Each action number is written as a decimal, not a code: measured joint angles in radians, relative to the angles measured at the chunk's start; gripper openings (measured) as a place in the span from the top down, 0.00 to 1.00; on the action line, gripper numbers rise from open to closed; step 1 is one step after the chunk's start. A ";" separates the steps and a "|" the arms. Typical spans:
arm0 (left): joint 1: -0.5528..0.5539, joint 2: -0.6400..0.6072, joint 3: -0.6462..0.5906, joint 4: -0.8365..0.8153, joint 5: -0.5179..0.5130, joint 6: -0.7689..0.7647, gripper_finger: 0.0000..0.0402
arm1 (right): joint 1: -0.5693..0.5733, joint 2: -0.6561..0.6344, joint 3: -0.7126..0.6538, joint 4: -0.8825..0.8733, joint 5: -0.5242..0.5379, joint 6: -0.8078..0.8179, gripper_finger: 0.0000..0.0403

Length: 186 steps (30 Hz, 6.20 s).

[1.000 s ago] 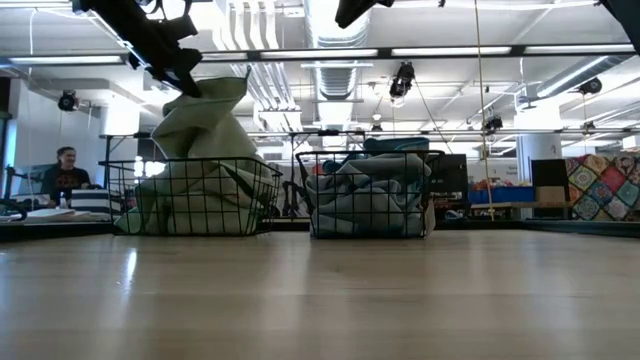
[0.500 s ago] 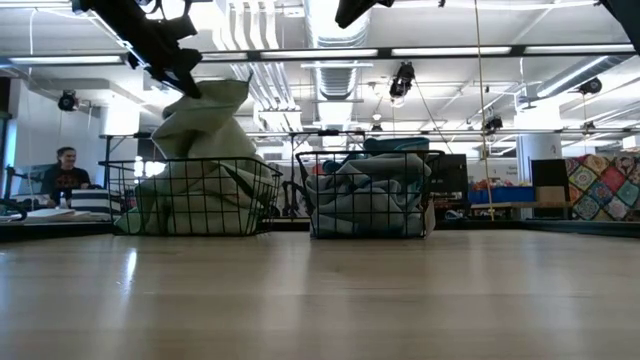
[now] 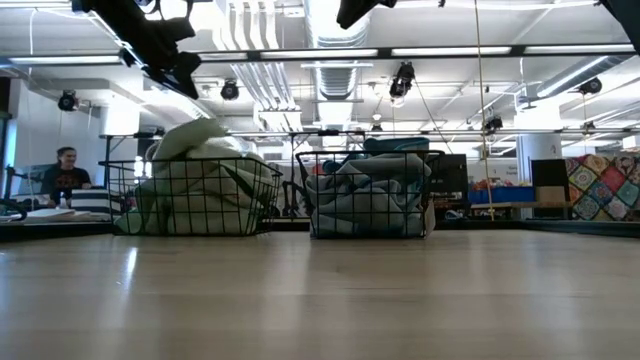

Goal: Sort microfiber towel by color & place in baskets
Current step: Put the green towel into the left wire basket, then return to Home Position

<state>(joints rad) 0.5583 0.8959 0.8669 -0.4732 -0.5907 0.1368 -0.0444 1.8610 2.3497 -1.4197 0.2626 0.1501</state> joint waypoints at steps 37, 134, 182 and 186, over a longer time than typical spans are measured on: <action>-0.156 -0.077 0.361 -0.263 0.348 -0.215 0.60 | 0.005 -0.159 0.000 0.005 0.001 -0.038 0.80; -0.212 -0.677 -0.453 0.361 0.850 -0.416 0.60 | 0.007 -1.109 -1.594 1.131 -0.034 0.190 0.80; -0.212 -0.756 -0.707 0.675 0.924 -0.364 0.60 | 0.007 -1.416 -2.201 1.769 -0.007 0.310 0.80; -0.212 -0.768 -0.742 0.727 0.924 -0.363 0.60 | 0.007 -1.424 -2.213 1.771 0.003 0.312 0.80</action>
<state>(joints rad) 0.3462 0.1277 0.1245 0.2534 0.3336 -0.2260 -0.0372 0.4370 0.1368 0.3513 0.2655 0.4618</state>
